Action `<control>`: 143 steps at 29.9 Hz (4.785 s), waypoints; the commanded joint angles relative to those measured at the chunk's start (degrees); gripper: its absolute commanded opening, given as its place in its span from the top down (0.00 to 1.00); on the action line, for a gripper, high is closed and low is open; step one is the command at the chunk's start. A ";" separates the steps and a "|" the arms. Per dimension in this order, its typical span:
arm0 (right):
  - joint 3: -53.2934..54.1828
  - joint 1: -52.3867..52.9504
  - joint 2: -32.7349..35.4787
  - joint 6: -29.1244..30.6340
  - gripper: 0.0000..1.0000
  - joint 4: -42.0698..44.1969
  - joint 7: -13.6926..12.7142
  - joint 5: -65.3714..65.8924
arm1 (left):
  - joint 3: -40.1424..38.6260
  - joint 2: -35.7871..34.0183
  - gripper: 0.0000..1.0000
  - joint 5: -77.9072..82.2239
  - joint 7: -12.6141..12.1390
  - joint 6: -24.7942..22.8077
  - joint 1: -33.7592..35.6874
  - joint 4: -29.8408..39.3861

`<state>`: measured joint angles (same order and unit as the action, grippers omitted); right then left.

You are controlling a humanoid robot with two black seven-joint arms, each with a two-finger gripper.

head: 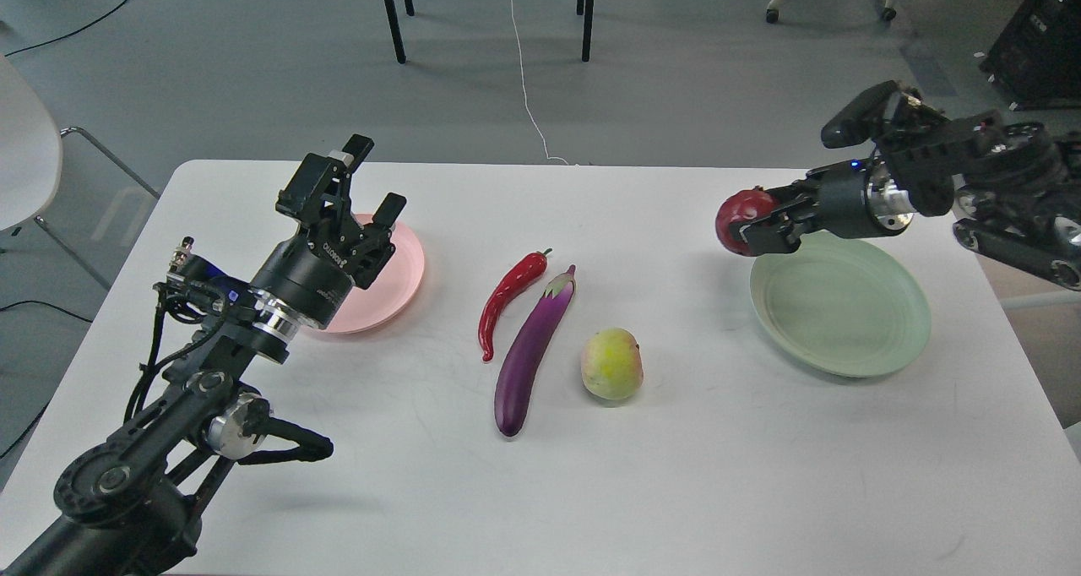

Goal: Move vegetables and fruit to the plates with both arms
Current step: 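Carry the red onion to the green plate and release it, then move the right gripper to the yellow-green fruit and grasp it, then carry the yellow-green fruit onto the green plate and release it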

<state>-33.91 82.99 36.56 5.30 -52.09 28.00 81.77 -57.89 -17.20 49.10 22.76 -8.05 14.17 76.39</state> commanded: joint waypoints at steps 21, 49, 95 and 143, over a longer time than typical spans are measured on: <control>0.16 -12.77 -0.44 -7.23 0.22 15.09 0.00 5.68 | 0.41 0.94 0.02 -0.15 0.00 -0.03 0.25 -0.02; 9.48 3.14 1.25 6.02 0.01 -17.25 0.00 -10.14 | -0.03 0.68 0.02 -0.06 0.00 -0.03 0.33 -0.02; -7.48 1.47 -28.13 7.80 0.31 -4.86 0.00 -9.96 | -0.47 -0.99 0.02 -0.32 0.00 0.06 -0.19 -0.02; -8.45 -1.95 4.40 -0.38 0.21 -3.81 0.00 5.95 | 0.58 -0.38 0.02 0.03 -0.17 -0.21 0.33 0.86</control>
<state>-42.35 82.28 41.92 4.99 -57.48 28.01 87.73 -57.35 -17.51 49.05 22.68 -8.26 14.42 77.24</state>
